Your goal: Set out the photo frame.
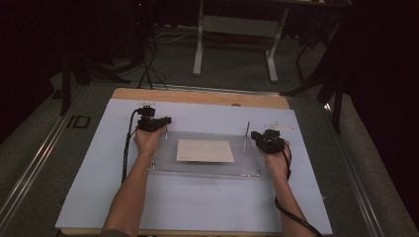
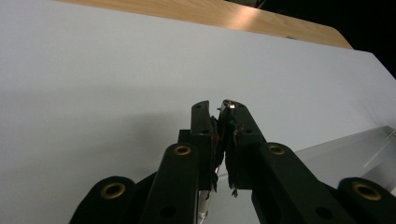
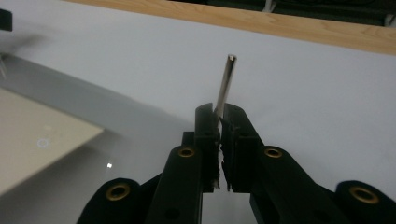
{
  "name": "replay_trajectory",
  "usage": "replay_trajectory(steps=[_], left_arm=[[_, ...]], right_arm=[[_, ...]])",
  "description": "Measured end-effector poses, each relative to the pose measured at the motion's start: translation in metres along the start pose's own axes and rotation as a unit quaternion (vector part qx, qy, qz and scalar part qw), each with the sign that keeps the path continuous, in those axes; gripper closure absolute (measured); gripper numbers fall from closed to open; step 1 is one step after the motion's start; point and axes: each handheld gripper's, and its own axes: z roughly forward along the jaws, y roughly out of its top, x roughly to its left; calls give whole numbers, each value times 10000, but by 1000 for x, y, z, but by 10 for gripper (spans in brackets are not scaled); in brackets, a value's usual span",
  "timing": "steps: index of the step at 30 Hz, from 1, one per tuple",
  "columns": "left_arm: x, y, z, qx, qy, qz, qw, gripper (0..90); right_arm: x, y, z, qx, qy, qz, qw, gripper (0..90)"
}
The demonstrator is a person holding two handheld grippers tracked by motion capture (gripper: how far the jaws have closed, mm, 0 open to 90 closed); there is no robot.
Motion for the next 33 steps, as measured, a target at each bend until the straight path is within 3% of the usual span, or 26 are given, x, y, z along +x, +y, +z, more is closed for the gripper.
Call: replay_trajectory(steps=[9,13,23,28,33], left_arm=[[1,0,1,2,-22,-34,10000,831],[1,1,1,28,-21,-50,10000,830],[1,2,1,62,-38,-72,9999,829],[2,2,1,53,-71,-92,9999,828],[2,3,2,88,-85,-148,9998,826]], right_arm=[[-6,-30,-22,54,-3,-127,9999,822],[-4,-38,-25,174,12,-408,9990,759],[3,-45,-24,155,475,-799,9956,696],[5,-46,-21,102,677,-898,9936,594],[3,-46,-23,-3,681,-928,9933,468]])
